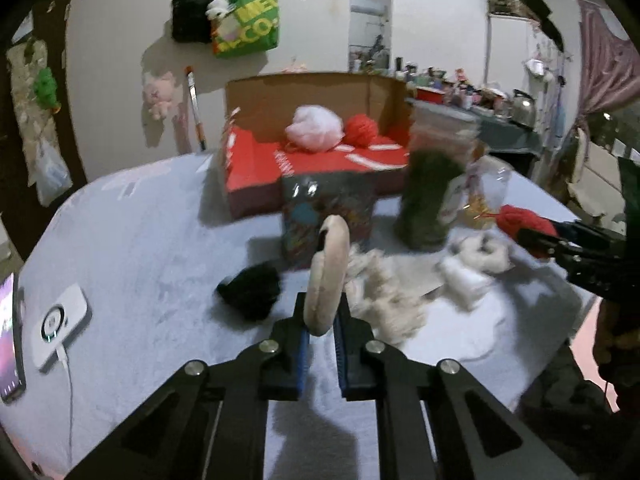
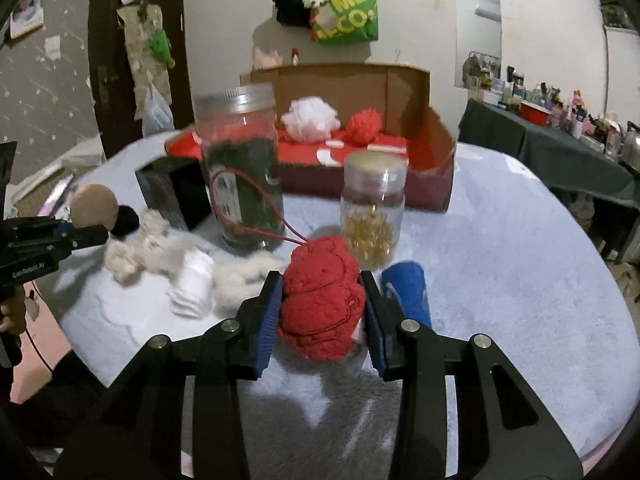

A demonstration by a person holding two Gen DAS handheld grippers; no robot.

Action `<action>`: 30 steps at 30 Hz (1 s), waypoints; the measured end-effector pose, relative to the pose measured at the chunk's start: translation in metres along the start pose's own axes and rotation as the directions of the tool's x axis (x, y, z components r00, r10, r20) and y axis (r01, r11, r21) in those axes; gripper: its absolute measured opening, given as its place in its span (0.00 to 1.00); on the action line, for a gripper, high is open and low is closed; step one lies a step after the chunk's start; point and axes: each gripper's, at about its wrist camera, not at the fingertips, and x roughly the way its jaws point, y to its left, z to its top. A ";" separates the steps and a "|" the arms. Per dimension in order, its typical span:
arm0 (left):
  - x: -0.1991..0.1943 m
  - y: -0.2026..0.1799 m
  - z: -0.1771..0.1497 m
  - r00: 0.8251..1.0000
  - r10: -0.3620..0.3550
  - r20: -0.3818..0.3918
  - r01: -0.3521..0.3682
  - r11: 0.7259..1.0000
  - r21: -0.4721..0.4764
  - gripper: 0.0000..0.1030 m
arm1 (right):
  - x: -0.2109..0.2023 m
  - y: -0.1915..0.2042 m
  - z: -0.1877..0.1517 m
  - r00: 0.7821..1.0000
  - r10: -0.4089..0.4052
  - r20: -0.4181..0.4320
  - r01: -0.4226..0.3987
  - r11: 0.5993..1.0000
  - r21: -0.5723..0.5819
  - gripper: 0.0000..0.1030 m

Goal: Organize soft objects

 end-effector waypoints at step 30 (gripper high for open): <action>0.045 -0.029 0.024 0.906 -0.411 -0.106 0.399 0.909 -0.119 0.11 | 0.007 -0.006 0.014 0.993 0.113 -0.040 -0.110 0.990 0.089 0.35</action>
